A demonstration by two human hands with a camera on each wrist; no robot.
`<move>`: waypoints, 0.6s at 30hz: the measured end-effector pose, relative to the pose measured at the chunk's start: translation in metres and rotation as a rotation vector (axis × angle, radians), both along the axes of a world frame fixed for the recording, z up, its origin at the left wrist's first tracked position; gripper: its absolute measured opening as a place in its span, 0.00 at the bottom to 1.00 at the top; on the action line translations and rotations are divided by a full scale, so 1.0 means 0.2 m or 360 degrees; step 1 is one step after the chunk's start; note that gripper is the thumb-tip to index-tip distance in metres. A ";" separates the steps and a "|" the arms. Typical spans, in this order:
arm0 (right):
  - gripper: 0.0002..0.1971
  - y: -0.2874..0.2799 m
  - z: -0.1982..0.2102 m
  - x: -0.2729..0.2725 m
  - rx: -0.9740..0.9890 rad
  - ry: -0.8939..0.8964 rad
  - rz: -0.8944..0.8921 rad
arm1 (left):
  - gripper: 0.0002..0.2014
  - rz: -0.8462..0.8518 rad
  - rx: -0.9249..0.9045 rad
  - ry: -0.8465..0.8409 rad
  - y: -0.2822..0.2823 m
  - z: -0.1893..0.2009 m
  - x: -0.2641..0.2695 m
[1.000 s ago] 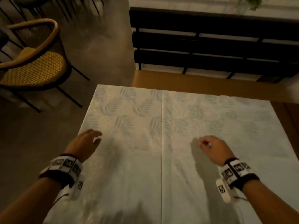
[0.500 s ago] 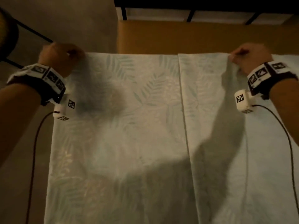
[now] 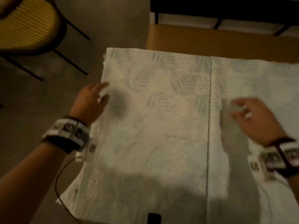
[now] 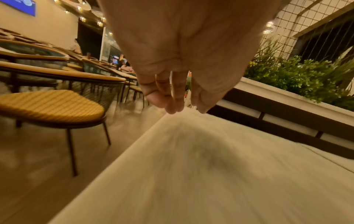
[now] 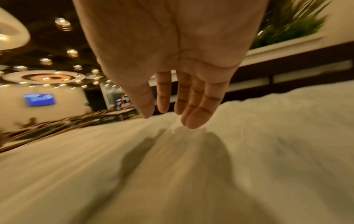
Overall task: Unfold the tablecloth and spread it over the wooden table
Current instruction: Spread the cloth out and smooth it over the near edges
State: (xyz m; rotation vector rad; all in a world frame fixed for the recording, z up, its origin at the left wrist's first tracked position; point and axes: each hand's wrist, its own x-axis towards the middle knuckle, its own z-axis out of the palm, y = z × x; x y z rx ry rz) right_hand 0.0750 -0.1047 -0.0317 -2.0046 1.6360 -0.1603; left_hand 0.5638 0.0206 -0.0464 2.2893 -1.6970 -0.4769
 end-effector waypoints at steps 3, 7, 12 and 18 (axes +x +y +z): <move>0.10 0.65 -0.05 0.02 0.0111 -0.0086 0.0333 | 0.19 0.0103 0.0126 0.0122 0.73 0.00 -0.20; 0.18 1.25 -0.10 0.01 0.0253 -0.0008 0.0723 | 0.24 -0.0045 0.0324 0.0063 1.45 0.08 -0.59; 0.41 1.57 -0.11 -0.02 0.0105 0.0313 0.1140 | 0.28 -0.0390 0.0369 -0.0137 1.74 -0.01 -0.78; 0.36 1.58 -0.06 0.04 0.0230 0.0574 0.1261 | 0.04 -0.0571 0.0157 -0.0241 1.69 -0.06 -0.63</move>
